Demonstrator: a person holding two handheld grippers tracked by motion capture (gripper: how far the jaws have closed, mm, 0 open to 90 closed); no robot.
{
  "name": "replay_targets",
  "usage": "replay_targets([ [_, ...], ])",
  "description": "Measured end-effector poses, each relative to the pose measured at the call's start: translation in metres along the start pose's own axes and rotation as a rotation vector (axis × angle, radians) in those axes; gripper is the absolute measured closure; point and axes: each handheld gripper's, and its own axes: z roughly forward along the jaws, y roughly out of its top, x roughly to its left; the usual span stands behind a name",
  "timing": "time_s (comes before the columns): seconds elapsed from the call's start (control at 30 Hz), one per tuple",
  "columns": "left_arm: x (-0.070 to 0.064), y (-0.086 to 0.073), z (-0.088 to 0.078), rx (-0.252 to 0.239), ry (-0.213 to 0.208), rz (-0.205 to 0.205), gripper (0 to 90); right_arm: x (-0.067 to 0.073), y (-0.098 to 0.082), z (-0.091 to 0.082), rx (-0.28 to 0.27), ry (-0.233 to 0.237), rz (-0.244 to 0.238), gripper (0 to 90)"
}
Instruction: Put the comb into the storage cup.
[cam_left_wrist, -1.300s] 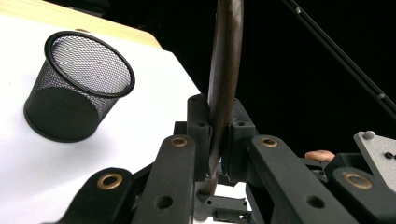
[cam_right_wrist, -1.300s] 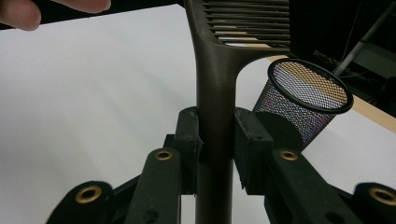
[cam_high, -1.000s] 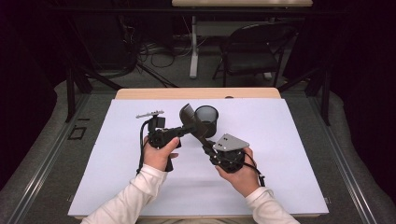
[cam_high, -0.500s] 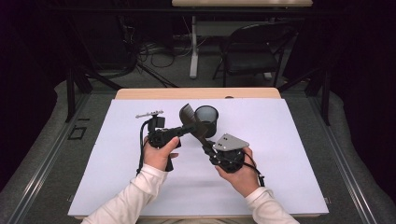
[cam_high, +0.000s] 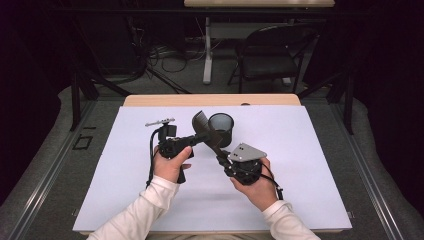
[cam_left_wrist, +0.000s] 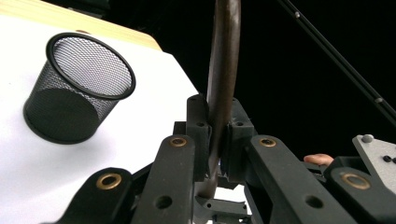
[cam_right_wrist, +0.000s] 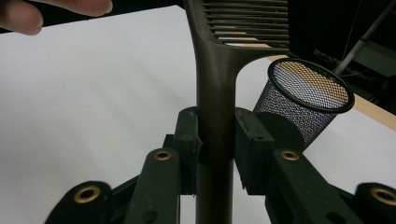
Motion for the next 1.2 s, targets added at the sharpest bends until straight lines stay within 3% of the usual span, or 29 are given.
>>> replay_targets([
  [0.57, 0.0024, 0.001, 0.0005, -0.01, -0.004, -0.003, 84.0, -0.001, -0.0003, 0.0005, -0.012, -0.005, 0.011, 67.2],
  [0.83, 0.0047, 0.0021, 0.0016, -0.014, -0.007, -0.008, 84.0, -0.0027, 0.0005, 0.0002, -0.031, -0.004, 0.019, 57.0],
  [1.03, 0.0061, 0.0038, 0.0022, -0.024, -0.001, -0.003, 84.0, -0.0051, 0.0023, 0.0024, -0.056, 0.012, 0.031, 44.0],
  [1.2, 0.0071, 0.0052, 0.0018, -0.031, 0.008, 0.012, 84.0, -0.0067, 0.0026, 0.0022, -0.062, 0.007, 0.034, 40.2],
])
